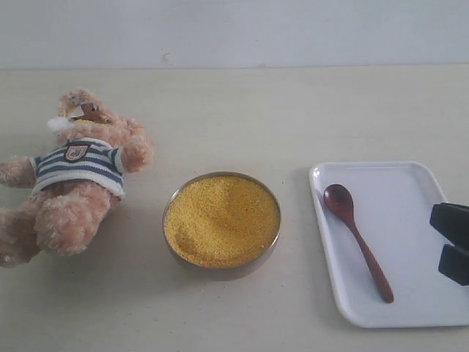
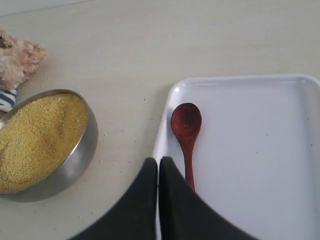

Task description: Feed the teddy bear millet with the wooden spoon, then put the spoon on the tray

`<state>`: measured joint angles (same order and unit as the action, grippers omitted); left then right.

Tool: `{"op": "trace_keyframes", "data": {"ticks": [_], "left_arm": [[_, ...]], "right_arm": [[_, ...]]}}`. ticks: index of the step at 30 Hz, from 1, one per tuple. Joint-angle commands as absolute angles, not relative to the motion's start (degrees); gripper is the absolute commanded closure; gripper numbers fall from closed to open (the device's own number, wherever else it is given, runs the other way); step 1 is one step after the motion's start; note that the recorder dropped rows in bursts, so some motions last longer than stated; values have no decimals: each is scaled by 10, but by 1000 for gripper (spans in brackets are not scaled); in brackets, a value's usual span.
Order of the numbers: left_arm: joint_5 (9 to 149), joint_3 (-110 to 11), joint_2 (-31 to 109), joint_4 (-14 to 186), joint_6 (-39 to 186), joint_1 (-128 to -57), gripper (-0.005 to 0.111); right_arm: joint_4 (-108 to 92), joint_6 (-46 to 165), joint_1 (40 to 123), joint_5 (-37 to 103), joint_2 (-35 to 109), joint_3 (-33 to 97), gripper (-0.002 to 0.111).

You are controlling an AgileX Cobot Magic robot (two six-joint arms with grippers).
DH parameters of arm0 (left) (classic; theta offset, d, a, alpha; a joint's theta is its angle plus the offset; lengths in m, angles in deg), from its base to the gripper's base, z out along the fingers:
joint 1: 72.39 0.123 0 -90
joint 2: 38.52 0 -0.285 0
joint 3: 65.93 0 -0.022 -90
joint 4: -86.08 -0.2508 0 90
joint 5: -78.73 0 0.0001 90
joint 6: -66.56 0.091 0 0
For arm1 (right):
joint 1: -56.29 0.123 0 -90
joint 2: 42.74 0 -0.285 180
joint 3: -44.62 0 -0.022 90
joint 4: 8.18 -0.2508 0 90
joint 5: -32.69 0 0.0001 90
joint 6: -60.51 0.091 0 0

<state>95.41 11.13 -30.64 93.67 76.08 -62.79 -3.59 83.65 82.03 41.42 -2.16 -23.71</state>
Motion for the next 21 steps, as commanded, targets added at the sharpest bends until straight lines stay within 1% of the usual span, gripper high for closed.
{"op": "trace_keyframes", "data": {"ticks": [1,5,8,13,16,21], "left_arm": [[955,113,-307,942,764,-627,102],[955,113,-307,942,764,-627,102],[955,113,-307,942,764,-627,102],[955,113,-307,942,764,-627,102],[955,113,-307,942,764,-627,102],[955,113,-307,942,764,-627,102]], "right_arm": [[-24,788,820,380,-23,-239,109],[-23,730,807,366,-25,-239,109],[-23,708,767,402,-54,-239,109],[-25,635,697,452,-143,-239,109],[-30,605,670,494,-199,-239,109],[-40,585,658,538,-251,-239,109]]}}
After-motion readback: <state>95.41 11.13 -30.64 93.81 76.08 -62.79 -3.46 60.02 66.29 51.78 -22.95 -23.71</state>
